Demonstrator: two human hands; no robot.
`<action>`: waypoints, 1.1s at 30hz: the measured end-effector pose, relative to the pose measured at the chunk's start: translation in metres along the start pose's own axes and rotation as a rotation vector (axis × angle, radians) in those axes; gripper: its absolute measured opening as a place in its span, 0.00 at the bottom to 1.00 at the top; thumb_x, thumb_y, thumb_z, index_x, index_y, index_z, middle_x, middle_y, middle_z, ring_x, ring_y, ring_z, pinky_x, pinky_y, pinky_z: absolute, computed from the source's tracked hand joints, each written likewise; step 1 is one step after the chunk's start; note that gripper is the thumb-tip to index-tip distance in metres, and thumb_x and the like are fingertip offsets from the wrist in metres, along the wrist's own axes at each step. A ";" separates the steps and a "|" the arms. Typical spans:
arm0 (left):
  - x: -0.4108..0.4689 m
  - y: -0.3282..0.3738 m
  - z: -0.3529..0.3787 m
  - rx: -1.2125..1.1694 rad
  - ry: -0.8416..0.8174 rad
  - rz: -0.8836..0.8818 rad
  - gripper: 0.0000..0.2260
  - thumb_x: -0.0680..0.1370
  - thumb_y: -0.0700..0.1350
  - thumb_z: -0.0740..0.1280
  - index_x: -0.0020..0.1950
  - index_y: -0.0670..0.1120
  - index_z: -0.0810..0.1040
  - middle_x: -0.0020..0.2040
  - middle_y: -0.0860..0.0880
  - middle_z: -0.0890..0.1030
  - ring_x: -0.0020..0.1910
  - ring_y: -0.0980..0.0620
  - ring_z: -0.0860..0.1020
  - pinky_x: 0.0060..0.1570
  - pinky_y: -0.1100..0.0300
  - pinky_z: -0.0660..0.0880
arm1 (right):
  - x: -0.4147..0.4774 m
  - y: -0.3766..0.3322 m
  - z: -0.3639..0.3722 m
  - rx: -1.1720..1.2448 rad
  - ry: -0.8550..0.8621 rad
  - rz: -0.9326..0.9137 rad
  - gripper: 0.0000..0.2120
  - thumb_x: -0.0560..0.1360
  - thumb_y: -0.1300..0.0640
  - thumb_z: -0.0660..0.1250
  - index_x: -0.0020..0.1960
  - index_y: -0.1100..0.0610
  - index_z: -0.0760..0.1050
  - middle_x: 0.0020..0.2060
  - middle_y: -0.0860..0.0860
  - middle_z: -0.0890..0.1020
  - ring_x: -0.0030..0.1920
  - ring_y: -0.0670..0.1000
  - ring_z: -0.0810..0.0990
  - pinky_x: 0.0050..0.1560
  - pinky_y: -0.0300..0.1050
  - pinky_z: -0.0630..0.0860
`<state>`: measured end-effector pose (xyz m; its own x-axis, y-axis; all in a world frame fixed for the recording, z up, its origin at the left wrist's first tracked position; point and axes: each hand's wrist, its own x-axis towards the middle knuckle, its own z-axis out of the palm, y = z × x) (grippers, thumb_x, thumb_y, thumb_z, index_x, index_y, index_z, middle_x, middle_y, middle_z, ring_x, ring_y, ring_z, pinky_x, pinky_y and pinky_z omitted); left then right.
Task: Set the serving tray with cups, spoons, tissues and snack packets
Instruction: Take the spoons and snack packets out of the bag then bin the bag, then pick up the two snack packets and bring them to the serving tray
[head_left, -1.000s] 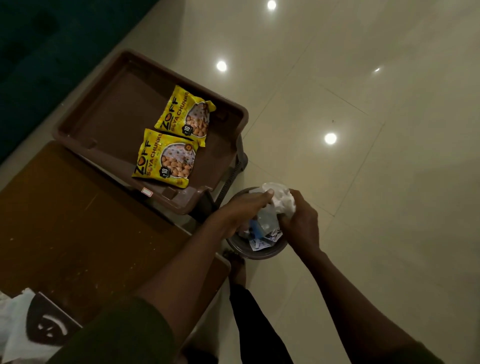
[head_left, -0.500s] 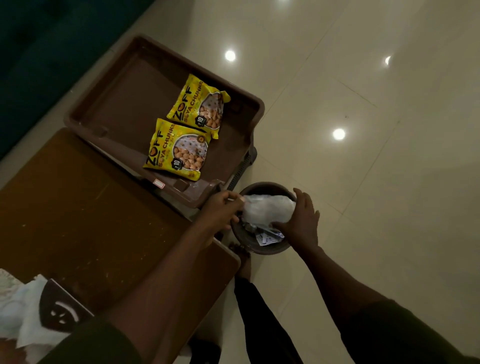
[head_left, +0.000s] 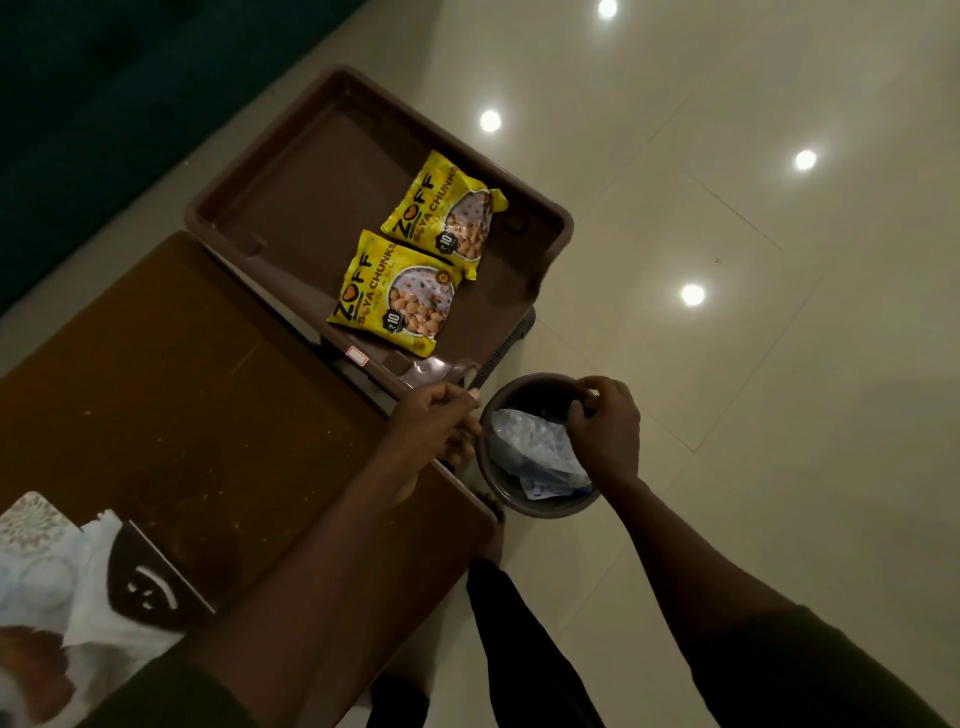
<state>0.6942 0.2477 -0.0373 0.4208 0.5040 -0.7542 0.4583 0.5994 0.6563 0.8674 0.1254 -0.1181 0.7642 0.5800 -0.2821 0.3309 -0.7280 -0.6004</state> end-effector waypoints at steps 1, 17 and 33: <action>-0.005 0.000 -0.014 -0.064 0.041 0.025 0.13 0.79 0.46 0.65 0.54 0.36 0.76 0.37 0.44 0.79 0.29 0.50 0.75 0.28 0.61 0.70 | 0.001 -0.016 0.005 0.014 -0.008 -0.037 0.10 0.74 0.60 0.65 0.55 0.55 0.76 0.54 0.51 0.77 0.49 0.49 0.79 0.47 0.43 0.78; 0.005 0.026 -0.049 -0.544 0.445 0.144 0.03 0.78 0.44 0.67 0.47 0.46 0.75 0.34 0.49 0.78 0.29 0.55 0.78 0.31 0.60 0.76 | 0.046 -0.109 -0.010 0.256 0.072 -0.189 0.08 0.75 0.64 0.64 0.50 0.58 0.80 0.45 0.50 0.83 0.41 0.46 0.79 0.42 0.34 0.75; 0.055 0.063 -0.033 -0.707 0.596 -0.051 0.27 0.76 0.49 0.70 0.72 0.44 0.66 0.69 0.40 0.74 0.64 0.38 0.76 0.59 0.43 0.76 | 0.133 -0.198 -0.004 0.082 -0.066 -0.354 0.10 0.71 0.59 0.64 0.50 0.49 0.78 0.43 0.44 0.80 0.45 0.48 0.78 0.43 0.45 0.75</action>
<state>0.7202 0.3339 -0.0387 -0.1486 0.5857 -0.7968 -0.2020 0.7708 0.6042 0.9051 0.3454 -0.0336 0.5719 0.8151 -0.0924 0.5211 -0.4480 -0.7265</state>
